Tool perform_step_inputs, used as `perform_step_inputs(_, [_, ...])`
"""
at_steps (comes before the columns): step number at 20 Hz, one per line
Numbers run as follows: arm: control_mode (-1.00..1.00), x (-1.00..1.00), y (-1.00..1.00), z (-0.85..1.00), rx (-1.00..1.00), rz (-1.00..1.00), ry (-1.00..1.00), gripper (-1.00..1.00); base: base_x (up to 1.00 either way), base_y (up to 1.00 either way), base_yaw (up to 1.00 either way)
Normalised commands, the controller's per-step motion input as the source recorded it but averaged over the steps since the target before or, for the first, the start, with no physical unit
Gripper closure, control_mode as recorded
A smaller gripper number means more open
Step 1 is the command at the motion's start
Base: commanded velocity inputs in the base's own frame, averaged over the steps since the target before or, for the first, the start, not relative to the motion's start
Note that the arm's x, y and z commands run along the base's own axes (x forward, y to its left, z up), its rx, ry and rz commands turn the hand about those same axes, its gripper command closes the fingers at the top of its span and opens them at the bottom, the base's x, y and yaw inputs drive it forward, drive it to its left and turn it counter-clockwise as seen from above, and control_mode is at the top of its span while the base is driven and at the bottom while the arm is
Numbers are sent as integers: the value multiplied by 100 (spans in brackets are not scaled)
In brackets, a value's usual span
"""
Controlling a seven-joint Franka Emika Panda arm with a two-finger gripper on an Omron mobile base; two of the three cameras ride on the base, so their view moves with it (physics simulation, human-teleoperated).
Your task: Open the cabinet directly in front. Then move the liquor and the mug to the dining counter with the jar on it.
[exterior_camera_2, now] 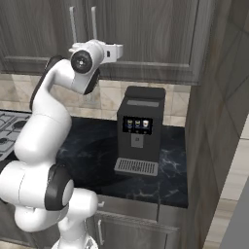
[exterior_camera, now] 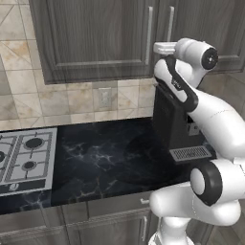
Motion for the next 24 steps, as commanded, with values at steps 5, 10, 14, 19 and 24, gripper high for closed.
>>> perform_step_inputs(5, [-100, -28, -31, 0, -1, -6, 0, 100, 0, 0, 0])
perform_step_inputs(10, [-100, -50, -88, 0, 0, -18, 0, 100, 0, 0, 0])
perform_step_inputs(14, [-100, -55, -100, 0, 0, -25, 1, 100, 0, 0, 0])
perform_step_inputs(19, [-100, -59, -100, 0, 0, -28, 5, 100, 0, 0, 0])
perform_step_inputs(24, [-100, -59, -100, 0, 0, -28, 4, 100, 0, 0, 0])
